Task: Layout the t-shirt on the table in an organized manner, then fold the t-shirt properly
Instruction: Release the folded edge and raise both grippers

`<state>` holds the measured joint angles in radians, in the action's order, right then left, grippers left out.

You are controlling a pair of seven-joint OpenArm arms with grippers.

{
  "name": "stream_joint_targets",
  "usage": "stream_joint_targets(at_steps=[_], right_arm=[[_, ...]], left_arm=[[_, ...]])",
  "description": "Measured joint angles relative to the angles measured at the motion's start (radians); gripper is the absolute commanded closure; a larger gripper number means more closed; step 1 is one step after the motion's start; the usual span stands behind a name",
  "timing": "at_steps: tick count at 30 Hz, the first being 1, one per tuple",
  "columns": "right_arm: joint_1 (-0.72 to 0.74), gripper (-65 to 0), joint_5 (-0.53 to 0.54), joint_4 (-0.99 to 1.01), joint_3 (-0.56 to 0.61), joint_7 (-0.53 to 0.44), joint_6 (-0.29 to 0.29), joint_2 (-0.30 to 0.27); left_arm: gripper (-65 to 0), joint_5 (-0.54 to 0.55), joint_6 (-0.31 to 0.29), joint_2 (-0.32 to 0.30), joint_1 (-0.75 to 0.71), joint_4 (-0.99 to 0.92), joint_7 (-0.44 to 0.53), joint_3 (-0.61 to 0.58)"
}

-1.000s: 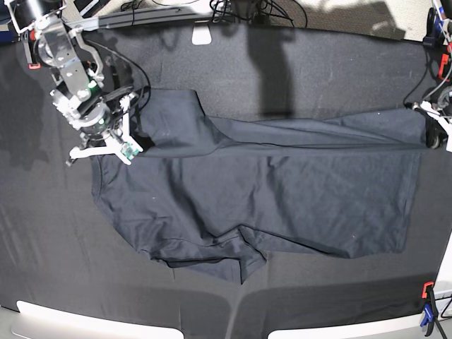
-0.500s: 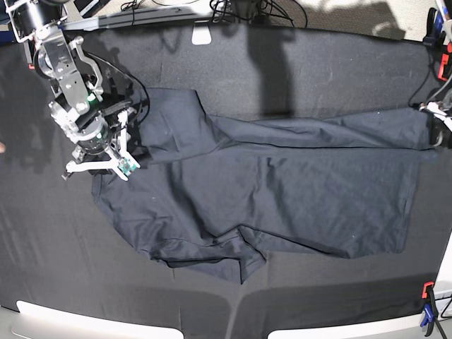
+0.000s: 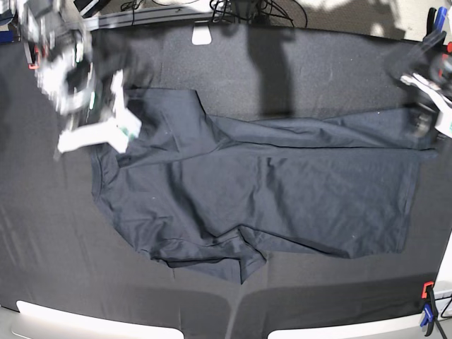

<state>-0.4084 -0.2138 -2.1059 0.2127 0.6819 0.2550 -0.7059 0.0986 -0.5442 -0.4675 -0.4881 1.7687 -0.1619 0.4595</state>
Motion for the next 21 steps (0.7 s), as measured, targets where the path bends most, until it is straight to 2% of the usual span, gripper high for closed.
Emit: stream_joint_targets(at_steps=[3,5,8,13,18,20,21], right_arm=[[-0.096,-19.7,-0.001,-0.08,-0.021,0.02,-0.003,-0.005],[-0.155,-19.7,-0.005,-0.106,-0.023,0.05,0.017,-0.021],[-0.23,-19.7,-0.008,-0.108,-0.022,0.065,0.034,-0.061],[-0.275,-19.5,-0.086,-0.072,-0.023,0.066,0.034,-0.114],[-0.27,-19.5,-0.187,0.027,-0.023,-0.063,0.031,-0.126],[-0.271,-19.5,-0.232,0.061,-0.023,-0.131,0.04,-0.125],[-0.273,-19.5,-0.259,0.072,-0.022,-0.157,0.066,-0.125]], left_arm=[[-23.0,-0.001,-0.002,0.039,-0.002,0.023,-0.004,0.0],[-23.0,-0.001,-0.004,0.051,-0.002,0.024,-0.005,0.0],[-23.0,-0.002,-0.002,0.055,-0.005,0.024,-0.026,0.0],[-23.0,-0.001,-0.002,0.055,-0.007,0.024,-0.022,0.0],[-23.0,-0.001,-0.002,0.055,-0.007,0.024,-0.022,0.0],[-23.0,-0.001,-0.002,0.055,-0.007,0.024,-0.022,0.0],[-23.0,-0.001,-0.002,0.055,-0.007,0.024,-0.022,0.0]])
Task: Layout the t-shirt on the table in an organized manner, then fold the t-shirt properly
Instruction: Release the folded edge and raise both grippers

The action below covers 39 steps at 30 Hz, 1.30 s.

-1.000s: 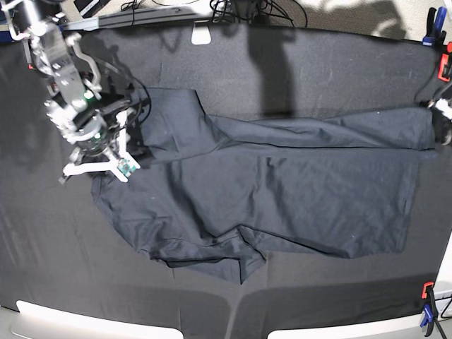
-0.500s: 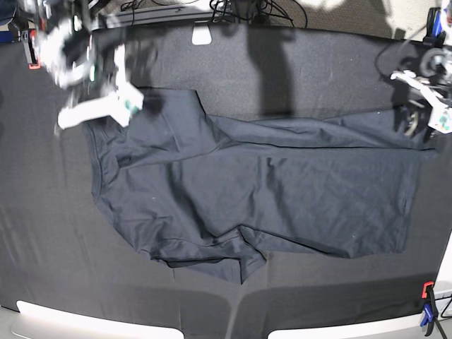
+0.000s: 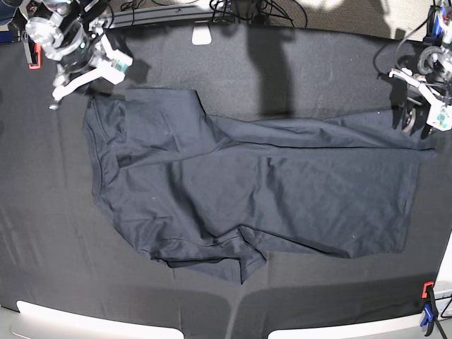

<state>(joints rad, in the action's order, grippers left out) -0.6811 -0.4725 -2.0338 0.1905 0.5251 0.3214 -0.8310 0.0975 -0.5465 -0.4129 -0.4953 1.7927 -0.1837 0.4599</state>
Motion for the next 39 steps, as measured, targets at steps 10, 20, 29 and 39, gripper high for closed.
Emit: stream_joint_targets(at_steps=[10,20,29,39], right_arm=[[0.087,-18.1,-0.095,0.057,0.108,-0.089,0.05,0.0],[0.319,-18.1,-0.138,0.156,0.389,0.013,0.042,0.003],[0.357,-17.3,-0.136,0.159,0.43,0.017,0.015,0.003],[0.357,0.0,-0.129,0.162,0.436,0.012,-0.179,0.006]], left_arm=[[-23.0,0.0,0.0,0.0,0.0,0.0,0.0,0.0],[-23.0,0.0,0.0,0.0,0.0,0.0,0.0,0.0],[-23.0,0.0,0.0,0.0,0.0,0.0,-0.001,0.0],[-23.0,0.0,0.0,0.0,0.0,0.0,-0.001,0.0]])
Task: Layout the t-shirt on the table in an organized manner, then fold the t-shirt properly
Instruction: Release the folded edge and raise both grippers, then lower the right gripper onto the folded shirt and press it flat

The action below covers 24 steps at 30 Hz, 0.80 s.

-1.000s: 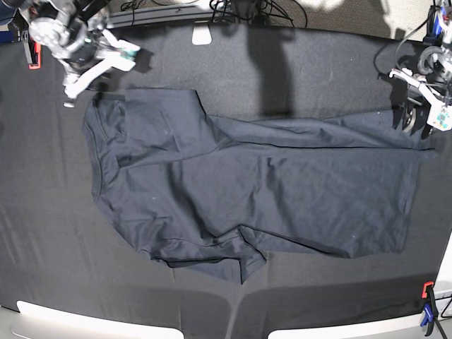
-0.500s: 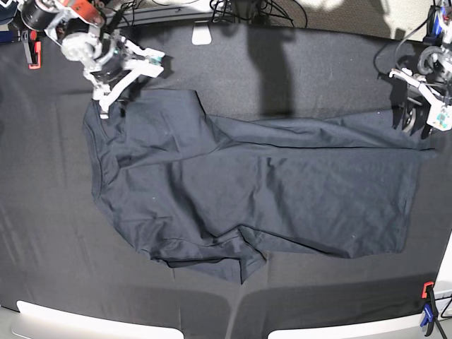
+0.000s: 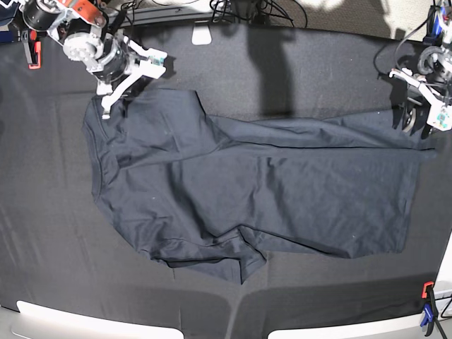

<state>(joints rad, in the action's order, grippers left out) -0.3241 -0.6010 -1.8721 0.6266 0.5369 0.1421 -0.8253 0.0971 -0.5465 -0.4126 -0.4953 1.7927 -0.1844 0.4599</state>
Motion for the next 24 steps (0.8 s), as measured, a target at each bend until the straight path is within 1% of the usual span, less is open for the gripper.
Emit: stream_joint_targets(at_steps=[1,3,5,7,9,11,14,15,18,20,24], right_arm=[[0.004,0.0,-0.001,-0.004,-0.001,-0.004,-0.025,-0.001],[0.008,0.0,-0.005,-0.033,-0.006,0.021,-0.032,-0.001],[0.014,0.0,-0.016,-0.063,-0.003,0.025,-0.031,0.0],[0.051,0.0,0.05,-0.068,0.001,0.023,-0.021,0.003],[0.118,0.0,0.13,-0.068,-0.001,0.031,-0.026,0.002],[0.18,0.0,0.167,-0.068,-0.006,0.035,-0.03,0.011],[0.265,0.0,0.215,-0.052,-0.004,0.042,-0.029,0.068],[0.298,0.0,0.248,-0.033,-0.002,0.04,-0.025,0.095],[0.402,0.0,0.29,0.055,-0.002,0.04,-0.004,0.173],[0.472,0.0,0.29,0.14,-0.002,0.039,0.021,0.224],[0.594,0.0,0.29,0.31,-0.002,0.032,0.02,0.312]], left_arm=[[-23.0,0.0,0.0,0.0,0.0,0.0,0.0,0.0],[-23.0,0.0,0.0,0.0,0.0,0.0,0.0,0.0],[-23.0,0.0,0.0,0.0,0.0,0.0,0.0,0.0],[-23.0,0.0,0.0,-0.001,0.0,0.0,0.0,0.0],[-23.0,0.0,0.0,0.0,0.0,0.0,0.0,0.0],[-23.0,0.0,0.0,0.0,0.0,0.0,0.0,0.0],[-23.0,0.001,0.0,-0.001,0.0,0.0,0.0,0.0],[-23.0,0.0,0.0,-0.001,0.0,0.0,0.0,0.0],[-23.0,0.0,0.0,0.0,-0.002,0.0,-0.01,0.0],[-23.0,0.0,0.0,-0.002,-0.005,0.0,-0.027,0.0],[-23.0,0.0,0.0,0.0,-0.008,0.0,-0.034,0.0]])
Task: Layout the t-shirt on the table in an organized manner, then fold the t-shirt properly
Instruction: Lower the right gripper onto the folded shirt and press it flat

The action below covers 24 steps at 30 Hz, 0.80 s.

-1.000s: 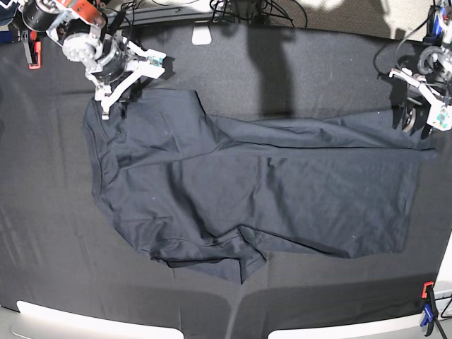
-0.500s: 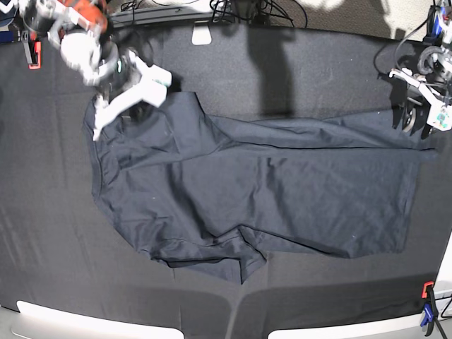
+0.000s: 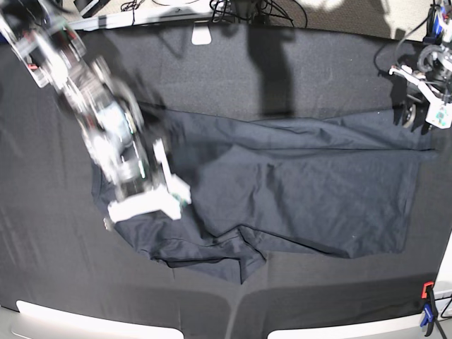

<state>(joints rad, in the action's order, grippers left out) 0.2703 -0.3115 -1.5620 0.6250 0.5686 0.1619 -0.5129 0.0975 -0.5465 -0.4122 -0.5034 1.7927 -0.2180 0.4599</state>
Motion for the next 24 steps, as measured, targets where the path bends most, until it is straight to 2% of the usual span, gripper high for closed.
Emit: stream_joint_targets(at_steps=[5,11,15,20,21,24], right_arm=[[0.13,0.0,-0.003,0.152,-0.003,-0.019,-0.005,0.086],[0.215,0.0,-0.002,0.311,-0.003,-0.051,-0.001,0.164],[0.245,0.0,-0.003,0.382,-0.003,-0.063,-0.002,0.198],[0.245,0.0,-0.005,0.402,-0.003,-0.074,0.0,0.206],[0.245,0.0,-0.005,0.402,-0.003,-0.064,0.0,0.206],[0.239,0.0,-0.044,0.374,-0.003,0.071,0.002,0.207]], left_arm=[[-23.0,0.0,0.0,-0.001,0.0,0.0,0.0,0.0],[-23.0,0.0,0.0,0.001,0.0,0.0,0.0,0.0],[-23.0,0.0,0.0,0.001,0.0,0.0,0.0,0.0],[-23.0,0.0,0.0,0.002,0.0,0.0,0.0,0.0],[-23.0,0.0,0.0,0.002,0.0,0.0,0.0,0.0],[-23.0,0.0,0.0,0.002,0.0,0.0,0.0,0.0]])
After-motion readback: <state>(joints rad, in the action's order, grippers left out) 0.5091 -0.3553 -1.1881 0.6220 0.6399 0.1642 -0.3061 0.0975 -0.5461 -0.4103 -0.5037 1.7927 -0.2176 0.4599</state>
